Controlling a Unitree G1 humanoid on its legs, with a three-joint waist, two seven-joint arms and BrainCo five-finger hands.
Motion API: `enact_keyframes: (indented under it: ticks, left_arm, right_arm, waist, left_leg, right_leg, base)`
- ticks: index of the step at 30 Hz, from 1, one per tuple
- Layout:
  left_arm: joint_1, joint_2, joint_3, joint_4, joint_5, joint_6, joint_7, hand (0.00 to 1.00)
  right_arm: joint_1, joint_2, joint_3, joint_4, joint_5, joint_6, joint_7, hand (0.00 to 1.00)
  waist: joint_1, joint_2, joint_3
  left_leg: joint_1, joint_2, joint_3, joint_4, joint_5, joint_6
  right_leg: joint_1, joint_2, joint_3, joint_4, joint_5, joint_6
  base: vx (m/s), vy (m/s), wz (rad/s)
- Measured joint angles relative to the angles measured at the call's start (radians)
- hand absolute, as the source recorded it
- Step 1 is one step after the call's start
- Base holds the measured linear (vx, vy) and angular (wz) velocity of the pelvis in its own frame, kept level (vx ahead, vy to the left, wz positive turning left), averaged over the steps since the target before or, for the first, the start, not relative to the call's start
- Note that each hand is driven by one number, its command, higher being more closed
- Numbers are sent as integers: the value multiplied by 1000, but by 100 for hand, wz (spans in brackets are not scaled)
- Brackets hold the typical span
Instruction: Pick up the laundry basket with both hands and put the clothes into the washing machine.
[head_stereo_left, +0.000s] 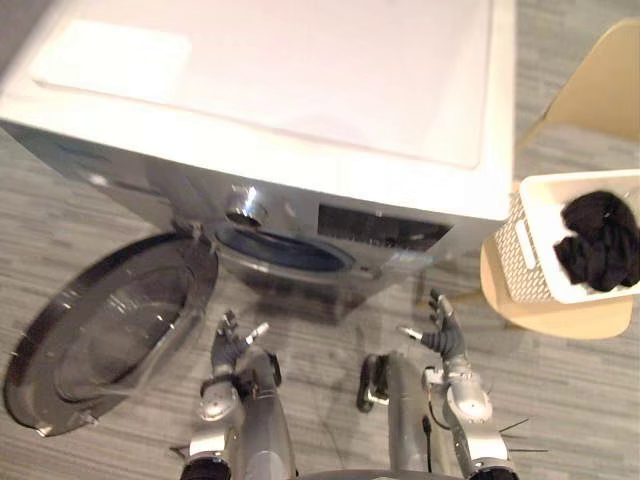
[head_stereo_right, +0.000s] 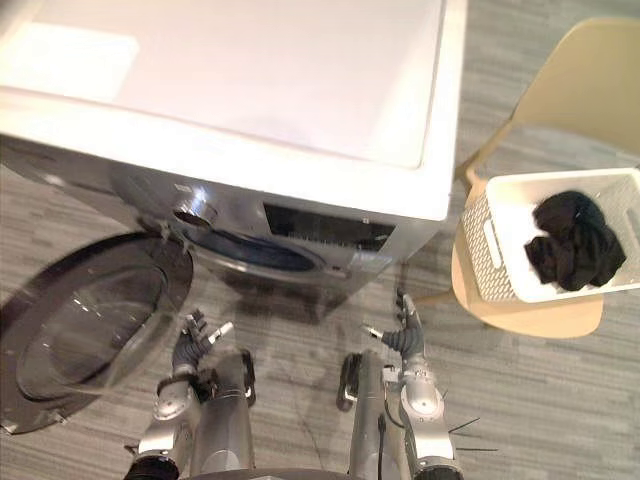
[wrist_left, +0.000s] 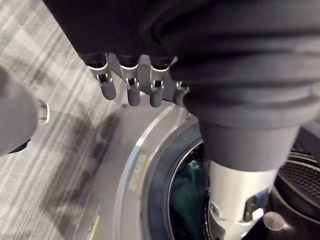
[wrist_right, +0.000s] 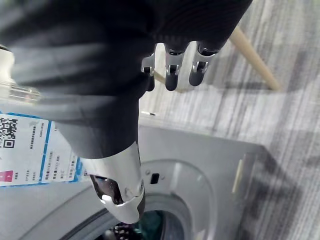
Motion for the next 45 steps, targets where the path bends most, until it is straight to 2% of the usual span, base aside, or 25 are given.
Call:
enact_keyframes:
  ticks: [6, 10, 12, 13, 15, 18, 20, 22, 23, 24, 25, 26, 27, 29, 31, 32, 33, 34, 35, 36, 38, 40, 42, 44, 45]
  left_arm:
    - [-7, 15, -26, 159, 144, 13, -21, 0]
    - [-12, 33, -56, 200, 194, 21, -20, 0]
    - [-32, 36, -68, 233, 206, 31, -19, 0]
    - [-34, 44, -86, 233, 210, 32, -17, 0]
    - [-53, 41, -107, 232, 231, 37, -18, 0]
    - [-55, 44, -127, 232, 240, 36, -20, 0]
    - [-62, 45, -127, 233, 242, 43, -20, 0]
    - [-78, 47, -126, 242, 241, 55, -20, 0]
    - [-86, 45, -118, 258, 239, 55, -20, 0]
    - [-83, 41, -103, 268, 239, 55, -19, 0]
    - [-64, 38, -75, 272, 237, 53, -19, 0]
    - [-60, 36, -74, 272, 234, 52, -18, 0]
    - [-55, 31, -77, 273, 227, 50, -19, 0]
    - [-47, 21, -78, 274, 220, 50, -19, 0]
    - [-33, 25, -79, 239, 197, 37, -18, 0]
    - [-33, 24, -79, 225, 193, 34, -18, 0]
    - [-33, 20, -79, 213, 188, 28, -16, 0]
    - [-33, 12, -79, 212, 181, 28, -15, 0]
    - [-35, 6, -80, 212, 180, 28, -15, 0]
    - [-34, 3, -79, 211, 171, 27, -15, 0]
    - [-56, 0, -84, 211, 169, 27, -18, 0]
    - [-55, -15, -83, 197, 169, 21, -19, 0]
    - [-53, -12, -81, 192, 161, 16, -16, 0]
    - [-45, -4, -87, 203, 161, 15, -15, 0]
    - [-45, -1, -94, 203, 161, 19, -16, 0]
  right_arm:
    - [-4, -39, -45, 265, 19, 16, 5, 0]
    - [-26, -40, -68, 316, 30, 21, 6, 0]
    - [-61, -40, -60, 326, 39, 21, 5, 0]
    - [-75, -37, -47, 330, 47, 21, 4, 0]
    - [-90, -42, -48, 340, 55, 22, 1, 0]
    - [-105, -39, -40, 357, 56, 22, -3, 0]
    - [-131, -44, -41, 367, 56, 22, -6, 0]
    - [-142, -47, -39, 381, 57, 22, -20, 0]
    - [-137, -48, -31, 388, 56, 22, -20, 0]
    - [-132, -50, -16, 389, 56, 21, -20, 0]
    - [-132, -47, 11, 393, 56, 20, -19, 0]
    - [-136, -52, 20, 395, 55, 20, -19, 0]
    - [-142, -63, 28, 409, 55, 21, -19, 0]
    - [-124, -70, 28, 428, 55, 23, -19, 0]
    - [-97, -65, 28, 429, 56, 37, -16, 0]
    - [-93, -64, 26, 428, 56, 37, -16, 0]
    - [-86, -64, 24, 427, 57, 37, -15, 0]
    - [-83, -64, 20, 422, 57, 36, -15, 0]
    - [-81, -67, 17, 421, 58, 36, -15, 0]
    - [-70, -60, 20, 422, 59, 38, -17, 0]
    - [-71, -54, 27, 420, 58, 36, -19, 0]
    - [-81, -54, 39, 424, 57, 37, -19, 0]
    - [-106, -58, 45, 434, 52, 37, -16, 0]
    - [-134, -54, 58, 432, 43, 36, -14, 0]
    - [-143, -49, 63, 432, 39, 35, -14, 0]
  waist:
    - [-13, 48, -75]
    - [-29, 44, -83]
    - [-32, 45, -82]
    - [-33, 42, -84]
    - [-59, 59, -73]
    - [-54, 72, -75]
    - [-50, 66, -78]
    - [-54, 64, -73]
    - [-50, 62, -72]
    - [-46, 66, -71]
    - [-29, 84, -64]
    - [-27, 95, -59]
    - [-29, 109, -43]
    - [-27, 101, -31]
    - [-18, 72, -11]
    - [-8, 67, -7]
    - [4, 76, -4]
    - [2, 94, 0]
    - [0, 106, 6]
    - [11, 89, 1]
    - [-2, 68, -4]
    - [4, 60, 1]
    - [31, 49, 7]
    - [27, 38, 6]
    - [23, 33, 6]
  left_leg:
    - [261, -70, 125, -361, 136, 16]
    - [361, -81, 246, -414, 137, 16]
    - [399, -76, 386, -422, 137, 16]
    - [410, -62, 452, -420, 136, 16]
    - [445, -45, 561, -421, 126, 17]
    - [529, -28, 721, -432, 98, -18]
    - [566, -32, 817, -425, 83, -42]
    - [600, 7, 871, -315, 50, -89]
    - [615, 71, 868, -155, 41, -95]
    - [621, 146, 853, 23, 58, -70]
    - [606, 245, 797, 263, 126, 121]
    - [578, 285, 739, 376, 117, 187]
    - [459, 301, 550, 559, 62, 203]
    - [318, 241, 374, 612, 41, 172]
    - [171, 94, 210, 473, 8, 124]
    - [141, 59, 183, 410, 2, 121]
    - [94, -8, 135, 213, 4, 115]
    - [83, -39, 122, 33, 32, 78]
    - [76, -53, 122, -60, 75, 77]
    - [109, -84, 136, -132, 137, 120]
    - [107, -135, 122, -178, 134, 129]
    - [87, -156, 94, -137, 91, 183]
    - [152, -187, 93, -132, 30, 195]
    - [219, -232, 64, -155, 6, 208]
    - [256, -260, 29, -162, -11, 226]
  right_leg:
    - [200, 31, 60, -369, 183, 34]
    - [238, 52, 176, -464, 256, 47]
    - [204, 82, 215, -525, 354, 34]
    - [185, 92, 124, -558, 396, -9]
    - [165, 40, -189, -506, 280, -104]
    - [185, -39, -613, -407, 231, -189]
    - [168, -93, -787, -303, 222, -197]
    - [122, -68, -706, -230, 194, -171]
    - [114, -31, -632, -218, 190, -174]
    - [117, 20, -557, -222, 182, -184]
    - [135, 85, -460, -246, 168, -206]
    - [146, 119, -416, -255, 164, -209]
    - [173, 175, -327, -268, 155, -215]
    - [224, 205, -254, -304, 155, -218]
    - [298, 203, -176, -373, 162, -204]
    - [312, 200, -161, -395, 174, -186]
    - [350, 196, -142, -444, 204, -150]
    - [369, 203, -127, -475, 216, -137]
    - [379, 210, -123, -491, 220, -130]
    - [408, 196, -91, -532, 238, -101]
    - [423, 166, -103, -558, 240, -82]
    - [420, 140, -139, -509, 190, -38]
    - [376, 62, -142, -252, 94, 60]
    - [286, -16, -120, 60, 98, 80]
    - [243, -58, -118, 211, 153, 69]
  base:
    - [148, 103, -39]
    - [39, 83, -94]
    - [-54, 55, -196]
    - [-82, -41, -190]
    - [-75, -64, -142]
    - [22, -70, -212]
    - [90, -171, -249]
    - [198, -283, -254]
    - [283, -294, -230]
    - [298, -219, -276]
    - [285, -156, -253]
    - [256, -87, -278]
    - [242, -44, -230]
    - [237, -14, -191]
    - [226, 60, -158]
    - [277, 143, -158]
    - [281, 183, -144]
    - [290, 201, -127]
    - [247, 187, -96]
    - [253, 153, -52]
    - [383, 183, 23]
    - [326, 192, 68]
    - [394, 262, 38]
    - [329, 194, 50]
    - [519, 156, 135]
